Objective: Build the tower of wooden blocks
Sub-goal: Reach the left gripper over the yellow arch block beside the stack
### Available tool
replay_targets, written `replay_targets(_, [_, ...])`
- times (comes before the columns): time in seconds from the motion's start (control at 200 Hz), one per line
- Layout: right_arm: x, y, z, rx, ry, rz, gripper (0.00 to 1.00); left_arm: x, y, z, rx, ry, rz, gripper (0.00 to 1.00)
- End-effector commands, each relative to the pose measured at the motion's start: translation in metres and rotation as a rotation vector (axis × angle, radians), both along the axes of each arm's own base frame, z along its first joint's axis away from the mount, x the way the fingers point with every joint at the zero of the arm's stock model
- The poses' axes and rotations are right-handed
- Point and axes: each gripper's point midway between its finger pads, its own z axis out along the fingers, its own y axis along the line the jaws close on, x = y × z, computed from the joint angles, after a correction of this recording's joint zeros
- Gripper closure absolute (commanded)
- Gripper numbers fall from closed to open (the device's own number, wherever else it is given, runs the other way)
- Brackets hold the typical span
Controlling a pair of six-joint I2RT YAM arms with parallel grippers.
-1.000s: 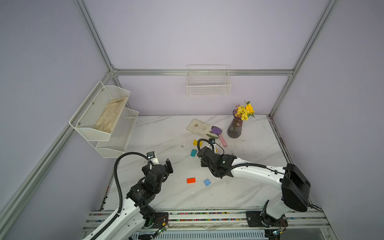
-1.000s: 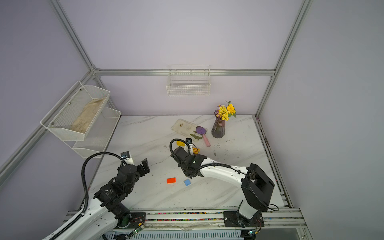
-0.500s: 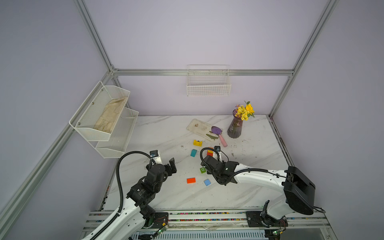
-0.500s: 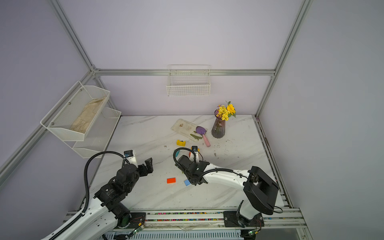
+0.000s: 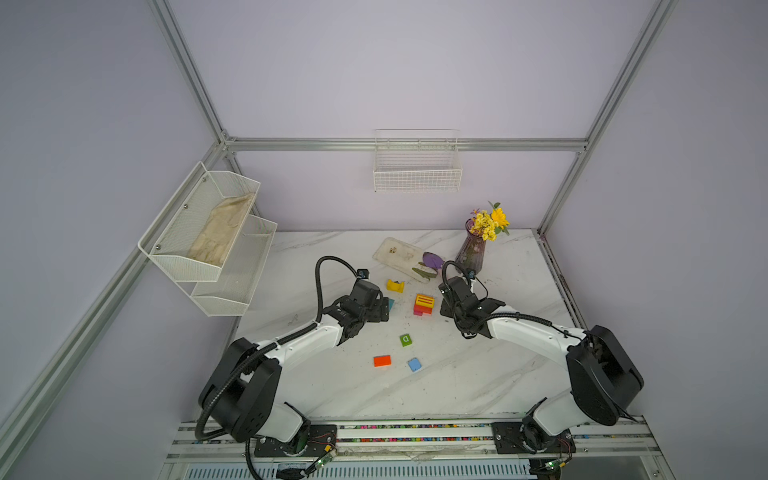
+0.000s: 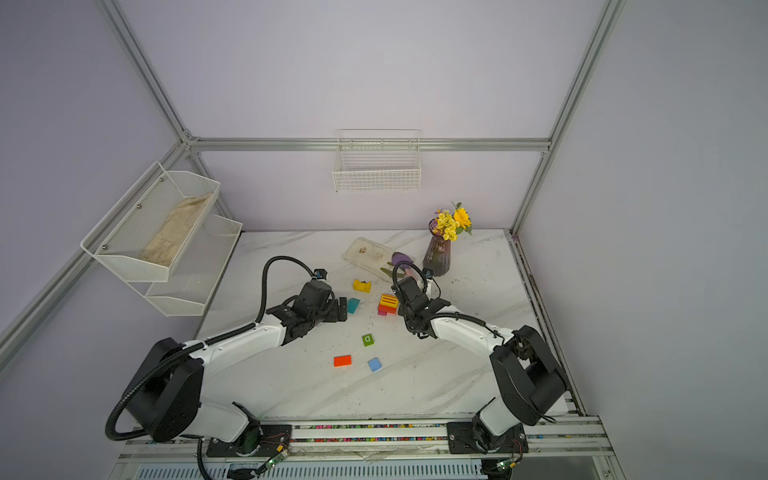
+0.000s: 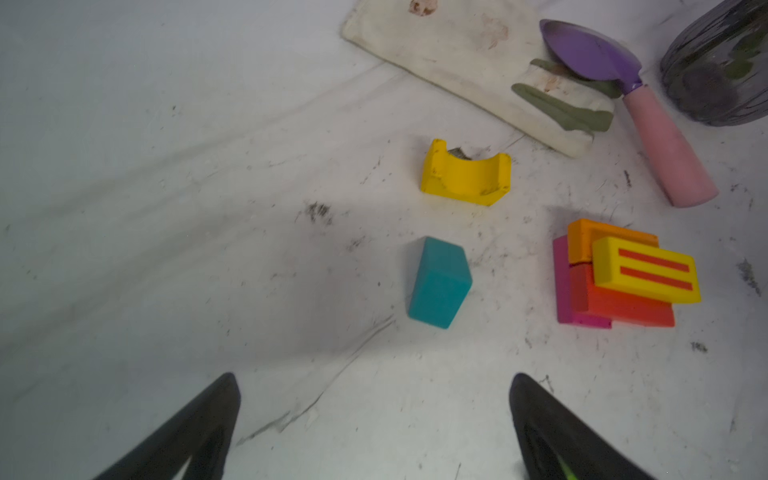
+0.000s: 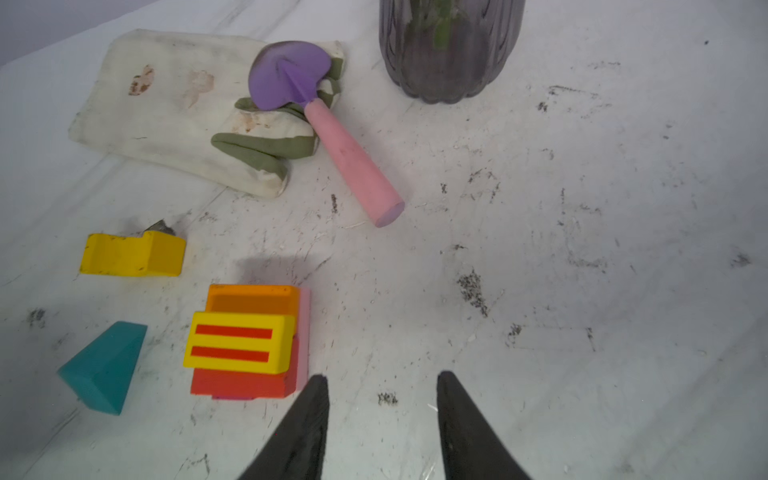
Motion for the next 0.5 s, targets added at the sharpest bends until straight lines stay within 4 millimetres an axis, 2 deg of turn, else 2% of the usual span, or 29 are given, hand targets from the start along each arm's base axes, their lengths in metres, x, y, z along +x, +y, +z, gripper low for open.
replay_targets(0.0, [0.018, 0.010, -0.011, 0.032, 0.022, 0.041, 0.57, 0.029, -0.028, 0.037, -0.003, -0.049, -0.076, 0.00])
replay_targets(0.21, [0.030, 0.024, -0.028, 0.032, 0.057, 0.074, 0.60, 0.055, -0.043, 0.032, 0.045, -0.019, -0.090, 0.00])
replay_targets(0.495, [0.033, 0.029, -0.029, 0.041, 0.061, 0.088, 0.61, 0.067, -0.055, 0.026, 0.056, 0.006, -0.118, 0.00])
